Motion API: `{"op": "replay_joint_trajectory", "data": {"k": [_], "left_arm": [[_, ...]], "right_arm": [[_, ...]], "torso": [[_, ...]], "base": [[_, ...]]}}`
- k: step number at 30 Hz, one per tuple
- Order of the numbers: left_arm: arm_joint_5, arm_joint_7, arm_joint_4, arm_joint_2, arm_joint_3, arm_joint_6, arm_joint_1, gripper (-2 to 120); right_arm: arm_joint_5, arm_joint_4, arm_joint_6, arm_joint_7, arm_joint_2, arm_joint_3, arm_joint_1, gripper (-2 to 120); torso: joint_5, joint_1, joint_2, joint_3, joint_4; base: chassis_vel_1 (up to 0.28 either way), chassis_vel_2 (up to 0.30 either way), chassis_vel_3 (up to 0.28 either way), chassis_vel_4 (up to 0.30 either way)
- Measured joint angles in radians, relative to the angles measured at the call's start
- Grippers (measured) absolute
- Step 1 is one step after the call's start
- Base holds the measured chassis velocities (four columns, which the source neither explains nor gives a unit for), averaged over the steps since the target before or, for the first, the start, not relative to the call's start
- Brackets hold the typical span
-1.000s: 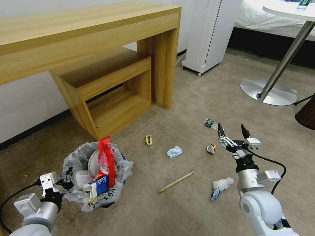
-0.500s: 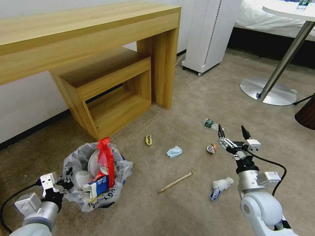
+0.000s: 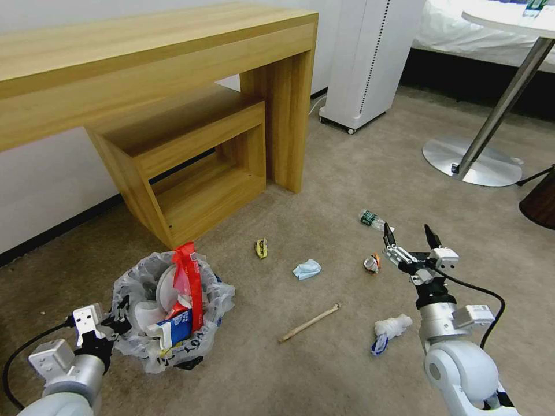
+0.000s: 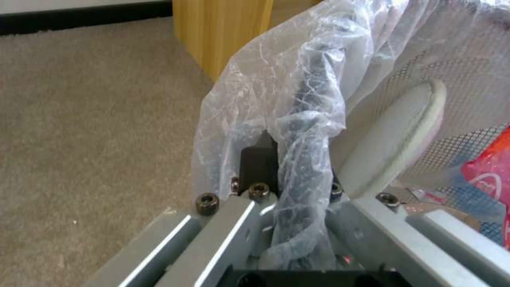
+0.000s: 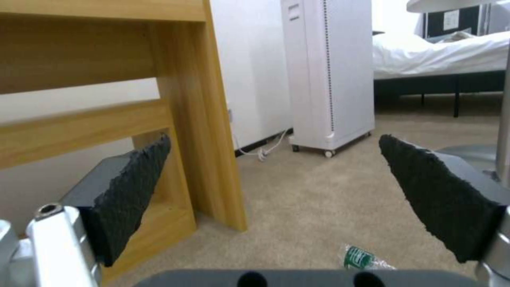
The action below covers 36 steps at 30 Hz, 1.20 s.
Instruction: Pick up the trash bin and place the garbage on the floor into it.
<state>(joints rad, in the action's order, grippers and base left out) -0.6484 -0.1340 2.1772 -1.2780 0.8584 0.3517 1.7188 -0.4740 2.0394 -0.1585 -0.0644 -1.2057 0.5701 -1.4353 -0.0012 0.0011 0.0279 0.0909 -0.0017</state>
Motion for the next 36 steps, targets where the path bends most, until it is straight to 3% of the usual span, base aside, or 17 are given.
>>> {"op": "replay_joint_trajectory", "data": {"k": [30, 34, 36], "left_arm": [[0.005, 0.001, -0.025, -0.010, -0.003, -0.001, -0.017, 1], [0.010, 0.002, -0.032, -0.012, -0.005, -0.003, -0.019, 1], [0.012, 0.003, -0.035, -0.016, -0.007, -0.003, -0.020, 1]], "right_arm": [[-0.012, -0.053, 0.012, -0.017, 0.018, -0.025, 0.040, 100], [-0.083, -0.047, 0.084, -0.080, 0.031, -0.053, 0.052, 100], [-0.201, -0.044, 0.186, -0.161, 0.038, -0.082, 0.071, 100]], "torso": [[0.0001, 0.000, 0.000, 0.000, -0.0001], [-0.0001, 0.000, 0.000, 0.000, -0.0001], [-0.0001, 0.000, 0.000, 0.000, 0.0000]], "base": [[-0.023, 0.022, 0.024, -0.019], [0.000, 0.000, 0.000, 0.000], [0.000, 0.000, 0.000, 0.000]]}}
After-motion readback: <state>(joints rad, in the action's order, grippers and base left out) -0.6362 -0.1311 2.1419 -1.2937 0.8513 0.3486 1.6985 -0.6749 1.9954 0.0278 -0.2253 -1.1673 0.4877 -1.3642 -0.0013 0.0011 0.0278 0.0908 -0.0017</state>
